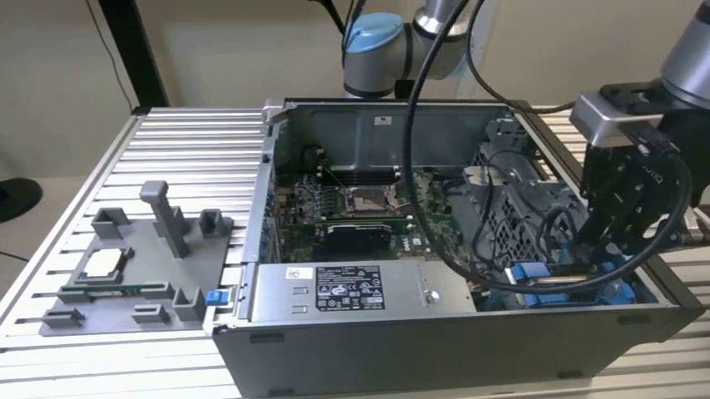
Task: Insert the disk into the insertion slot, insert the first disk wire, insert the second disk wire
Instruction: 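Insert the first disk wire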
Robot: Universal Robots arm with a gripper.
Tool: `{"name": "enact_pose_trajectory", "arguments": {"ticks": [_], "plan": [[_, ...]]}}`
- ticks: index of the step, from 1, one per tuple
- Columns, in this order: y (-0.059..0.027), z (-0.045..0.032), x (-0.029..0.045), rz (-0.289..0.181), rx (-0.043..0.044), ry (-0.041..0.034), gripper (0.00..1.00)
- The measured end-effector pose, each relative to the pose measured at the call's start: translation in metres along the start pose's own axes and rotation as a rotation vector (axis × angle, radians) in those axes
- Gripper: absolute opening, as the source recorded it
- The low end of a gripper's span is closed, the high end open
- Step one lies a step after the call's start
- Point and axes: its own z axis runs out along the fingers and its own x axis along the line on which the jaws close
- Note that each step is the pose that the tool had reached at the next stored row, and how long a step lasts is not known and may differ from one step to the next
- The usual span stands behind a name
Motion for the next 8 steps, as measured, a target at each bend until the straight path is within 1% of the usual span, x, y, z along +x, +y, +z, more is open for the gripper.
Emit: {"name": "enact_pose_trajectory", "arguments": {"ticks": [1, 3, 8], "plan": [[-0.0001, -0.0021, -0.0001, 0.0, 0.0, 0.0, 1.0], [-0.0017, -0.003, -0.0004, 0.0, 0.0, -0.0001, 1.0], [-0.0186, -0.0028, -0.0011, -0.003, -0.0007, -0.0002, 1.0]]}}
